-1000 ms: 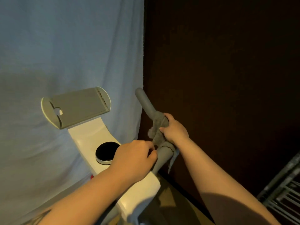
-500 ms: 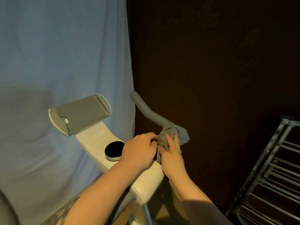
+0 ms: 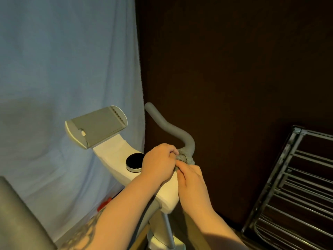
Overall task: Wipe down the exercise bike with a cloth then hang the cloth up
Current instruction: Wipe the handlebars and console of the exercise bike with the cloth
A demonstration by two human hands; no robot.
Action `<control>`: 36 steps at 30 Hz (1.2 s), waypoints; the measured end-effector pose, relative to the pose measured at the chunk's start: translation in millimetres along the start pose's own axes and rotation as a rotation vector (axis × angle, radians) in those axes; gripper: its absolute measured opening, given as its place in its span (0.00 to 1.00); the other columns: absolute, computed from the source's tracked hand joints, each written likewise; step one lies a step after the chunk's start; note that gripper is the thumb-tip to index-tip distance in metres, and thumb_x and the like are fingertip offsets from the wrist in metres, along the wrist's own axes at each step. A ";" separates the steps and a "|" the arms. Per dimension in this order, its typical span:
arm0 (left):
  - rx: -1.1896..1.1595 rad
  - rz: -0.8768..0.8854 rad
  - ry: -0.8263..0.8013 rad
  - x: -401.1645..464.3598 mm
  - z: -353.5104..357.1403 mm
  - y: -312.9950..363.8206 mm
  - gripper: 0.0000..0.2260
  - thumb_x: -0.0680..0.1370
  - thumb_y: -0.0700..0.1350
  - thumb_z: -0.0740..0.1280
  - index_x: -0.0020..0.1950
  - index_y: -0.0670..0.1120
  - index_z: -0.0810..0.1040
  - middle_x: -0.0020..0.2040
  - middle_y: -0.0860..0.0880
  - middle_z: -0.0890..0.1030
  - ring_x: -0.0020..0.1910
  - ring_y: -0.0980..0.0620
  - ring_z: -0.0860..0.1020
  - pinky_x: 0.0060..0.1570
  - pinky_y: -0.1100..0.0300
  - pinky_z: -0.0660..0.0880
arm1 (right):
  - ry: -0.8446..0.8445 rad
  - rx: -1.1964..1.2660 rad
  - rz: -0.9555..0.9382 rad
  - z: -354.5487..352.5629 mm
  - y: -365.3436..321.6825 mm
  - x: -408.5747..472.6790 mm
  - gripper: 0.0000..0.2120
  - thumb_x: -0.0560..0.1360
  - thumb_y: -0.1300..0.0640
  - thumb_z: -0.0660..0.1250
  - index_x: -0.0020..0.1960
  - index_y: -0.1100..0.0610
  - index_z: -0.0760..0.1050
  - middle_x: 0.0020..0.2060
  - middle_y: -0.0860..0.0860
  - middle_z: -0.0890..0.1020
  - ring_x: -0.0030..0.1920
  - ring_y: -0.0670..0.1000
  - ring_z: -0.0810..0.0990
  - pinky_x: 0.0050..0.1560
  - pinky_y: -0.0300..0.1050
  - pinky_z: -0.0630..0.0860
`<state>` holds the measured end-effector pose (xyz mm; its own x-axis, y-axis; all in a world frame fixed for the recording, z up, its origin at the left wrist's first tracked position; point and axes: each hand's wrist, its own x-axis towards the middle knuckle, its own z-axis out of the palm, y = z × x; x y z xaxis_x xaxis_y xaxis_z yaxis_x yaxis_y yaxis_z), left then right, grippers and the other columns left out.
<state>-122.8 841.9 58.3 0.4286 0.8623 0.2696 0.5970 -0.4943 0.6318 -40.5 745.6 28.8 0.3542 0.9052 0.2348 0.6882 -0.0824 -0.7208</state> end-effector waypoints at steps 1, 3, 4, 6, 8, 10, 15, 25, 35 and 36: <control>0.023 0.008 -0.024 -2.3 -0.4 1.0 0.13 0.81 0.45 0.57 0.54 0.56 0.80 0.54 0.56 0.79 0.51 0.54 0.76 0.50 0.54 0.74 | -0.013 0.026 -0.013 -1.0 1.7 0.2 0.17 0.83 0.54 0.53 0.68 0.42 0.70 0.55 0.42 0.73 0.51 0.33 0.66 0.49 0.31 0.67; 0.078 0.044 -0.064 -11.0 -3.7 1.1 0.13 0.83 0.46 0.55 0.58 0.56 0.78 0.54 0.54 0.80 0.50 0.52 0.77 0.50 0.52 0.75 | -0.029 0.124 -0.014 -3.4 4.5 -1.9 0.16 0.83 0.55 0.54 0.67 0.43 0.71 0.58 0.46 0.72 0.52 0.27 0.65 0.49 0.25 0.65; 0.101 0.076 -0.088 -16.7 -6.2 -0.8 0.13 0.83 0.46 0.55 0.60 0.56 0.77 0.54 0.54 0.80 0.51 0.52 0.77 0.51 0.51 0.75 | -0.028 0.154 -0.011 -5.0 4.9 -2.5 0.16 0.83 0.55 0.54 0.66 0.42 0.72 0.58 0.47 0.72 0.52 0.28 0.66 0.48 0.23 0.64; 0.076 0.153 -0.139 -29.5 -13.7 -6.6 0.14 0.83 0.45 0.56 0.64 0.55 0.75 0.59 0.53 0.79 0.56 0.53 0.77 0.56 0.55 0.74 | 0.001 0.147 -0.003 -7.5 3.1 -3.9 0.15 0.83 0.55 0.55 0.64 0.41 0.75 0.56 0.47 0.73 0.49 0.33 0.69 0.46 0.24 0.64; -0.002 0.210 -0.179 -41.2 -23.3 -8.5 0.15 0.82 0.42 0.57 0.66 0.54 0.74 0.62 0.54 0.77 0.60 0.56 0.74 0.60 0.62 0.70 | 0.033 0.132 -0.008 -10.7 -1.6 -8.2 0.15 0.82 0.55 0.57 0.61 0.41 0.77 0.51 0.47 0.73 0.46 0.36 0.70 0.43 0.25 0.64; -0.042 0.265 -0.190 -49.9 -32.3 -6.9 0.13 0.82 0.41 0.59 0.63 0.53 0.76 0.61 0.55 0.77 0.59 0.59 0.73 0.60 0.63 0.70 | 0.018 0.164 -0.051 -15.4 -5.6 -16.2 0.15 0.82 0.55 0.58 0.59 0.39 0.78 0.49 0.46 0.74 0.46 0.38 0.72 0.42 0.26 0.65; 0.120 0.388 -0.181 -85.0 -44.0 -7.3 0.13 0.82 0.44 0.59 0.65 0.52 0.75 0.61 0.55 0.76 0.60 0.59 0.70 0.61 0.65 0.65 | -0.129 0.358 -0.137 -29.7 -5.0 -45.1 0.16 0.81 0.61 0.61 0.54 0.39 0.78 0.53 0.41 0.81 0.55 0.36 0.76 0.51 0.28 0.72; 0.663 -0.016 0.053 -194.4 -81.9 -42.6 0.20 0.78 0.52 0.45 0.46 0.47 0.76 0.41 0.46 0.80 0.42 0.43 0.76 0.43 0.54 0.65 | -0.287 0.071 -0.365 15.1 -38.8 -87.2 0.17 0.82 0.51 0.57 0.70 0.40 0.66 0.62 0.46 0.70 0.63 0.48 0.69 0.64 0.43 0.68; 0.798 0.035 0.057 -217.2 -91.0 -66.4 0.19 0.77 0.51 0.46 0.32 0.50 0.70 0.31 0.49 0.76 0.33 0.45 0.74 0.39 0.54 0.66 | -0.005 -0.241 -0.379 69.3 -69.2 -109.2 0.37 0.74 0.43 0.31 0.60 0.53 0.76 0.65 0.48 0.75 0.77 0.52 0.55 0.76 0.57 0.40; 0.793 0.053 0.048 -216.0 -92.6 -64.9 0.21 0.76 0.52 0.42 0.34 0.50 0.70 0.35 0.49 0.78 0.36 0.44 0.75 0.43 0.52 0.67 | -0.014 -0.204 -0.397 73.5 -66.9 -115.2 0.36 0.75 0.43 0.32 0.60 0.53 0.75 0.65 0.47 0.75 0.77 0.51 0.55 0.76 0.56 0.40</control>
<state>-317.0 698.0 26.3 0.4509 0.8305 0.3270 0.8892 -0.4498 -0.0838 -173.8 677.6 2.0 0.0295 0.8885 0.4579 0.8804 0.1938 -0.4328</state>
